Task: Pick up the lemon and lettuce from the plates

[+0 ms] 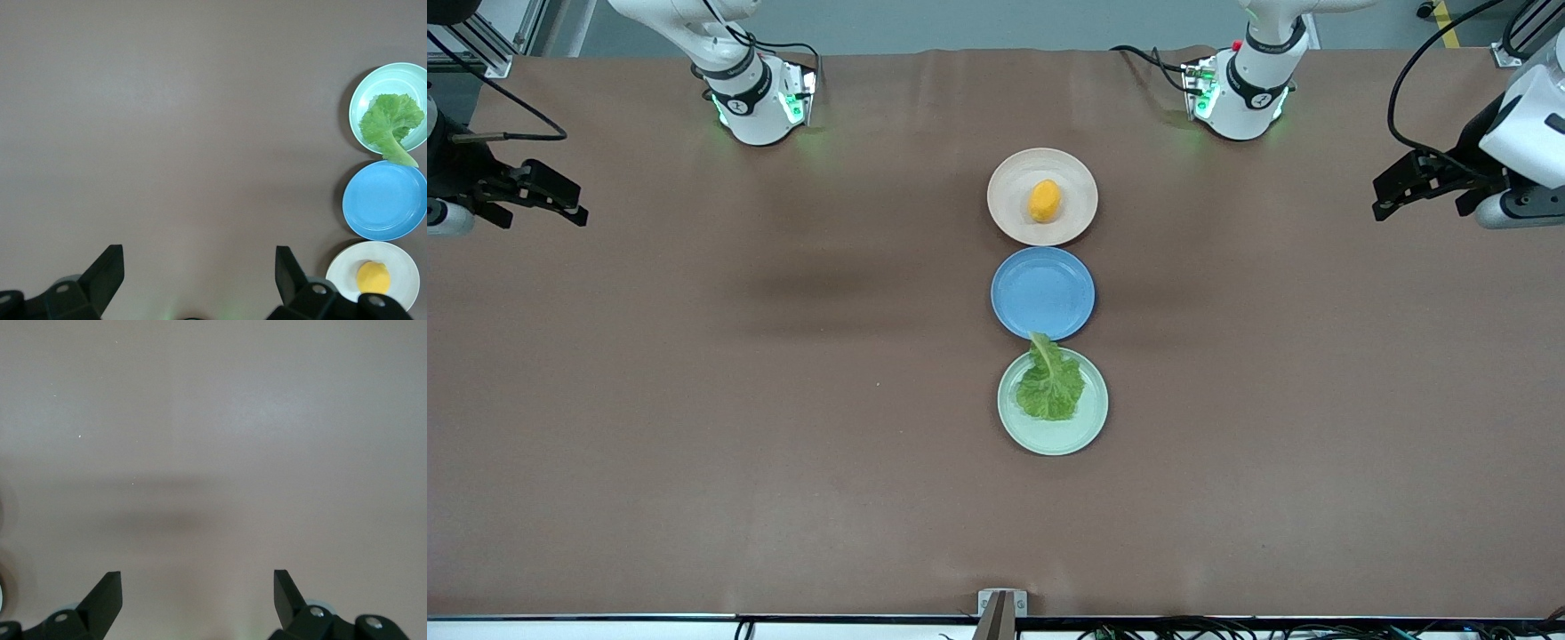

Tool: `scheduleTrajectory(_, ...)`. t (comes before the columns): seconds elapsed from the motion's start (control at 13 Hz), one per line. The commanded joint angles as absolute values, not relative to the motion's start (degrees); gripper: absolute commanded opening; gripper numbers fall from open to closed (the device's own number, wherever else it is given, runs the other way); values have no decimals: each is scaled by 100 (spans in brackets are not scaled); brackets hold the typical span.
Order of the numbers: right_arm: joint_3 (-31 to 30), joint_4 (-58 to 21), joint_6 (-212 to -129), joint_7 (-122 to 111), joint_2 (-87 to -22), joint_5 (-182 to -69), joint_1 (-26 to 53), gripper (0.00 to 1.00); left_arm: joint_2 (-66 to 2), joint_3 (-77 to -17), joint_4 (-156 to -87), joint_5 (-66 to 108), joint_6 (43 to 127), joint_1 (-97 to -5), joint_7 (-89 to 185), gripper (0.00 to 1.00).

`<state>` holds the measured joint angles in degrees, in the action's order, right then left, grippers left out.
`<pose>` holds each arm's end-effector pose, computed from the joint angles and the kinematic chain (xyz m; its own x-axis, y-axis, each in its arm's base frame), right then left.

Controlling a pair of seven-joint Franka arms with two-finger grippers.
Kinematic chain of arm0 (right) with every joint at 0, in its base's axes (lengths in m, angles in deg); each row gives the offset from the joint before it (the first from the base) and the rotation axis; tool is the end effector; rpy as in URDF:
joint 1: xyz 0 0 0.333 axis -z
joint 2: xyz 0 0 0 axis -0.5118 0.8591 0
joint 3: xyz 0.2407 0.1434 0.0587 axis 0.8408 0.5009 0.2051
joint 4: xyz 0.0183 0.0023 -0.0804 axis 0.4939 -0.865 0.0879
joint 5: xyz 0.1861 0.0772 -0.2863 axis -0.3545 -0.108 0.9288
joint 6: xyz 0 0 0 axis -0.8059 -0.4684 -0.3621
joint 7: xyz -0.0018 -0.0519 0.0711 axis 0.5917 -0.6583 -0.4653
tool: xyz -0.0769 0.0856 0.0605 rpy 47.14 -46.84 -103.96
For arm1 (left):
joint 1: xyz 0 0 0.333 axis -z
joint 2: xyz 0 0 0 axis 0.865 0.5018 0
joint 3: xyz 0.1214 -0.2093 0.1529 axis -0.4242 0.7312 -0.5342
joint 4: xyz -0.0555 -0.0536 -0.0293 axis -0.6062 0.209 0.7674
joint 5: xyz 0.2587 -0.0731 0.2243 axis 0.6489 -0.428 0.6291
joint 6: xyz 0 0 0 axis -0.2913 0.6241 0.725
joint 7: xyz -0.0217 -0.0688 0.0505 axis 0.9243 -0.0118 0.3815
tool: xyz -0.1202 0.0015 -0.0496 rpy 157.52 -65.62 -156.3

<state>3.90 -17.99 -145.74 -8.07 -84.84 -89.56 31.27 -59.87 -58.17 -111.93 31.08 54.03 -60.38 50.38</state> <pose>0.4761 -0.0127 0.5653 0.9996 0.0096 -0.0248 0.0091 -0.9997 -0.0205 0.4906 -0.0554 0.5888 0.9992 0.0363 -0.0139 0.0360 -0.9991 -0.0204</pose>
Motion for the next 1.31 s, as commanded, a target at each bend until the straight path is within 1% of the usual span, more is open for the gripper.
scheduleTrajectory(0.0,419,-1670,-14545,-851,-8520,-8937,3140,100,-5920,-5808,-10989,3241,5282,-6050,4947,100)
scheduleTrajectory(0.15,419,-1660,-14545,-860,-8458,-8929,3140,100,-5894,-5808,-10998,3232,5282,-6006,4973,100)
scheduleTrajectory(0.31,410,-1651,-14554,-808,-8371,-8929,3166,100,-5579,-5799,-10998,3162,5325,-5849,5044,100)
scheduleTrajectory(0.38,401,-1651,-14563,-816,-8361,-8937,3175,100,-5403,-5808,-10998,3162,5439,-5613,5088,100)
scheduleTrajectory(0.69,401,-1616,-14572,-798,-8335,-8929,3158,100,-4569,-5799,-11024,3153,6264,-4804,6332,100)
scheduleTrajectory(0.85,401,-1607,-14633,-790,-8177,-8885,3166,100,-4173,-5791,-11015,3153,6720,-4460,7088,100)
scheduleTrajectory(0.92,401,-1607,-14712,-790,-8090,-8902,3193,100,-3971,-5791,-11015,3153,6940,-4337,7388,100)
scheduleTrajectory(1.15,419,-1388,-14731,-789,-7466,-8850,3070,100,-3303,-5791,-11015,3145,7608,-3836,8538,100)
scheduleTrajectory(1.23,419,-1413,-14713,-885,-7465,-8858,2896,100,-3118,-5791,-11024,3144,7846,-3722,8951,100)
